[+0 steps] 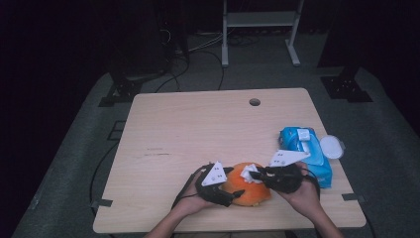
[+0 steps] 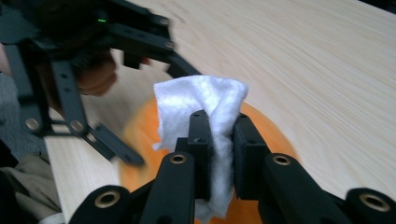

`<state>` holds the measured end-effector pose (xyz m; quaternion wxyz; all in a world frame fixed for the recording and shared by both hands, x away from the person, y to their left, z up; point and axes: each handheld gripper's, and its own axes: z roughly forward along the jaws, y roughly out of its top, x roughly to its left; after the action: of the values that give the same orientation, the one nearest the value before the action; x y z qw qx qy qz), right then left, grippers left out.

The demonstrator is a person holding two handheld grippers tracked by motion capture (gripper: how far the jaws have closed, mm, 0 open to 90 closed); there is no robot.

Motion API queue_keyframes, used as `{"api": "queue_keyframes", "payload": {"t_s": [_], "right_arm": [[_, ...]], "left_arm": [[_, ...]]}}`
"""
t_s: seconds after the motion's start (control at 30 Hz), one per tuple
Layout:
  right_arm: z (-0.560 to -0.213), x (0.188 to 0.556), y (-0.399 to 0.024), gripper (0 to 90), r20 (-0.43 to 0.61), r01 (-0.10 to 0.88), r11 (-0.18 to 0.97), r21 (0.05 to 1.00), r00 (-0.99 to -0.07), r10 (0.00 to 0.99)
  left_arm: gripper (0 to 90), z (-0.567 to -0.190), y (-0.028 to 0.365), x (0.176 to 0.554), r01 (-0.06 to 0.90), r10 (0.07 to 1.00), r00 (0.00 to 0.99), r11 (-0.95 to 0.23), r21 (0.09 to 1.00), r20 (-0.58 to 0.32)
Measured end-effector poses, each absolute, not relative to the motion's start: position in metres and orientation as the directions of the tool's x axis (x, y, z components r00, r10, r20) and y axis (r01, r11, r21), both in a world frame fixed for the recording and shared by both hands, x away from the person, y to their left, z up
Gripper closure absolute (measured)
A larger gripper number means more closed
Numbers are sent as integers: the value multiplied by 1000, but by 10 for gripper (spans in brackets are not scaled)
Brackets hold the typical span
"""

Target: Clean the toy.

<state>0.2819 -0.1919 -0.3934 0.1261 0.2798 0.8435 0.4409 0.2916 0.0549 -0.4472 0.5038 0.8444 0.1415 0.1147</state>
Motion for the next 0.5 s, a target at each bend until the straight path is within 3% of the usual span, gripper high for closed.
{"api": "queue_keyframes", "payload": {"t_s": [0.13, 0.23, 0.3, 0.37, 0.5], "right_arm": [[-399, 285, -210, 789, 94, 414, 404, 816, -784, 613], [-398, 282, -203, 793, 77, 398, 416, 818, -791, 606], [-396, 278, -189, 792, 79, 373, 427, 824, -821, 565], [-396, 275, -180, 791, 80, 356, 447, 821, -846, 527], [-393, 276, -182, 790, 34, 340, 470, 815, -837, 546]], "left_arm": [[204, -447, 57, 293, 121, 346, 937, -449, 885, 47], [84, -446, 51, 291, 114, 354, 934, -412, 904, 44], [58, -448, 48, 290, 100, 348, 936, -417, 904, 57], [104, -449, 49, 290, 98, 346, 936, -445, 890, 70], [225, -445, 58, 293, 132, 364, 930, -454, 881, 48]]}}
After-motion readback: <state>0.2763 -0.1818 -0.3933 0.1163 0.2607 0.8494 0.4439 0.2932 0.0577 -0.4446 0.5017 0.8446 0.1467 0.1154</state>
